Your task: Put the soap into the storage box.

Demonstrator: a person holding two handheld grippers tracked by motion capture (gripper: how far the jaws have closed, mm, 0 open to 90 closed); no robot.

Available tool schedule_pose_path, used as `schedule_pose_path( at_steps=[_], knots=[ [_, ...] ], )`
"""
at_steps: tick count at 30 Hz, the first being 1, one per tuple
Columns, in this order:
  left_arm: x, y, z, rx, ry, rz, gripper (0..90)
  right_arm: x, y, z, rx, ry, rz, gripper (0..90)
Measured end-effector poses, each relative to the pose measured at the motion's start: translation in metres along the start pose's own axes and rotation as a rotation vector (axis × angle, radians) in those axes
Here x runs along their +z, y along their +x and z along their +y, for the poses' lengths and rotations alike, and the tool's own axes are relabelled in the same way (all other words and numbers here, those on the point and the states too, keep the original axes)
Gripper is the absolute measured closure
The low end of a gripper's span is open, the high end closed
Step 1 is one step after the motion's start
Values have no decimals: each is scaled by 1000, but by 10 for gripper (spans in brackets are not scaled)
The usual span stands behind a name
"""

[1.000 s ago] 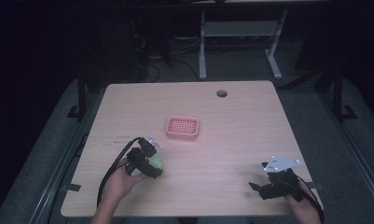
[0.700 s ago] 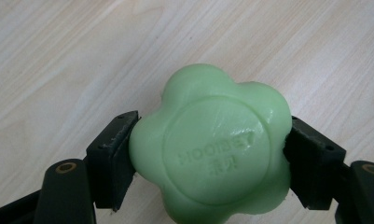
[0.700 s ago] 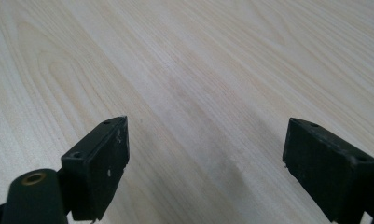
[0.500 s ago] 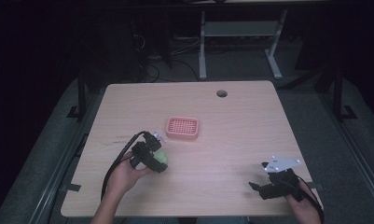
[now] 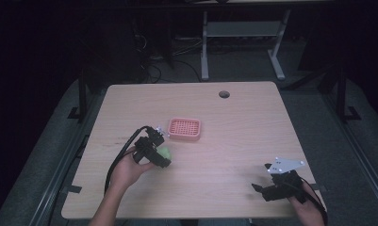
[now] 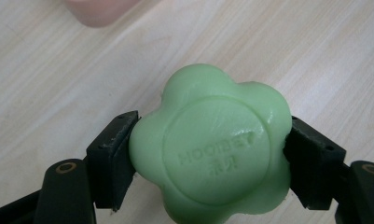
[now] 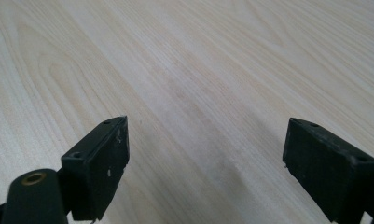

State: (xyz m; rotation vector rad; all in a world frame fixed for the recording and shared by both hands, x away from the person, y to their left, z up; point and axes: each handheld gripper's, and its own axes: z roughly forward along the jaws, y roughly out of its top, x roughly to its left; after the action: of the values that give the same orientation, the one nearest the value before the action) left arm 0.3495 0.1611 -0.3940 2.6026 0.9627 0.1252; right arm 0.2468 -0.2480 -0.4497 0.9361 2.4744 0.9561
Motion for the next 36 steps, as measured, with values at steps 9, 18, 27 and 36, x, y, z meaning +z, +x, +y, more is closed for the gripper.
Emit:
schedule_pose_path(
  at_steps=[9, 18, 27, 36],
  knots=[
    [0, 3, 16, 7, 1, 0, 265, 0, -1, 0, 3, -4, -1, 140],
    [2, 8, 30, 6, 5, -6, 265, 0, -2, -1, 12, -5, 1, 140],
    [2, 15, 43, -2, 2, -11, 265, 1, -5, -2, 12, -11, 3, 140],
    [2, 21, 57, 9, 6, -8, 265, 0, -4, -2, 9, -15, 3, 140]
  ],
)
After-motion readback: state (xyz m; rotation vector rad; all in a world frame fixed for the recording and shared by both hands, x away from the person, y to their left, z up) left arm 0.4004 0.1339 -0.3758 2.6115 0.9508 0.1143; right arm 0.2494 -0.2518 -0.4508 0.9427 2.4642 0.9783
